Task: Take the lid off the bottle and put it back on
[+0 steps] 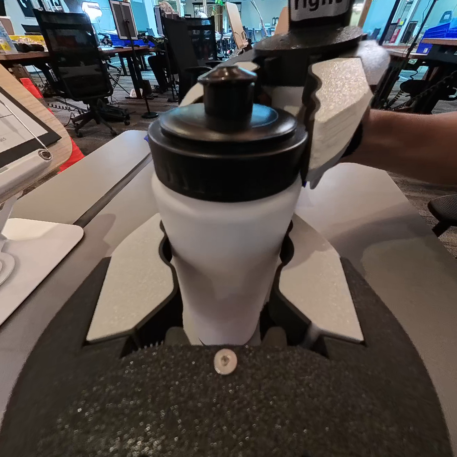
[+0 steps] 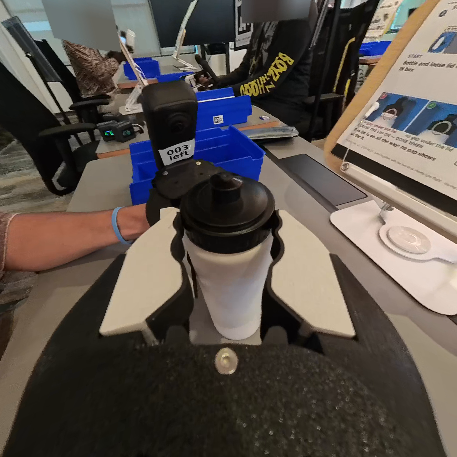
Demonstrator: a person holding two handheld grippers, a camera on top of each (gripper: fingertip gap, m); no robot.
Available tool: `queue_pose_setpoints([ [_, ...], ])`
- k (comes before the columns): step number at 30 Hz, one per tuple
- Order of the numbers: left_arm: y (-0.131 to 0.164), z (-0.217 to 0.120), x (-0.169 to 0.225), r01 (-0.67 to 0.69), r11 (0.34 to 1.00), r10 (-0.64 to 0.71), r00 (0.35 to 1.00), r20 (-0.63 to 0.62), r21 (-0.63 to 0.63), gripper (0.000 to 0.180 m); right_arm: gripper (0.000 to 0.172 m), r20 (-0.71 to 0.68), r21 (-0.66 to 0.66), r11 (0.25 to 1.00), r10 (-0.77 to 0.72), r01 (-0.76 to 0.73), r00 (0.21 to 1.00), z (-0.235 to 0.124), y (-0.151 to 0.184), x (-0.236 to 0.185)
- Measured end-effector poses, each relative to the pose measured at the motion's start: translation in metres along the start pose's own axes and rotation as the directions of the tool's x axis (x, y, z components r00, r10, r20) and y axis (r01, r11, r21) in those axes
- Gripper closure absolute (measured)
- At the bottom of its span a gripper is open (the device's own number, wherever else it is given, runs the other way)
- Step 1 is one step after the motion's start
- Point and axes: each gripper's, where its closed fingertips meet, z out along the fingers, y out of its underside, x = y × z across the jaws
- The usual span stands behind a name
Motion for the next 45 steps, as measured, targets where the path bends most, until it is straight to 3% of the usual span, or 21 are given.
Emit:
queue_pose_setpoints([
  [9, 0.000, 0.000, 0.001, 0.004, 1.000, -0.004, 1.000, -0.014, 0.000, 0.093, 0.102, 0.184, 0.028, 0.999, -0.025, 0.020, 0.983, 0.000, -0.002, -0.002],
  [12, 0.000, 0.000, 0.001, 0.012, 1.000, -0.012, 1.000, -0.011, -0.006, 0.093, 0.102, 0.179, -0.041, 0.998, -0.038, 0.046, 0.983, -0.001, -0.001, -0.001],
  [17, 0.000, 0.000, 0.000, 0.014, 1.000, -0.013, 1.000, 0.014, -0.011, 0.093, 0.084, 0.053, -0.263, 0.965, -0.001, 0.015, 0.999, -0.008, 0.000, 0.012],
  [19, 0.000, 0.000, -0.001, 0.016, 1.000, -0.016, 1.000, 0.026, -0.007, 0.093, 0.086, -0.009, -0.313, 0.950, 0.005, -0.007, 1.000, -0.010, 0.000, 0.011],
  [23, 0.000, 0.001, 0.000, 0.013, 1.000, -0.012, 0.999, 0.043, -0.007, 0.093, 0.092, -0.147, -0.263, 0.960, 0.054, -0.091, 0.988, -0.005, 0.000, 0.005],
  [28, 0.000, 0.001, 0.001, 0.017, 1.000, -0.017, 1.000, 0.020, 0.003, 0.093, 0.101, -0.198, -0.120, 0.988, 0.067, -0.093, 0.978, 0.000, 0.000, 0.001],
  [39, -0.001, 0.003, 0.002, 0.013, 1.000, -0.013, 1.000, -0.021, 0.013, 0.093, 0.101, 0.082, -0.134, 0.991, 0.024, -0.013, 0.996, -0.002, 0.002, -0.001],
  [45, -0.001, 0.004, 0.005, 0.006, 1.000, -0.006, 0.999, -0.034, 0.007, 0.093, 0.101, 0.363, -0.089, 0.994, -0.025, 0.062, 0.931, -0.005, 0.001, -0.005],
])
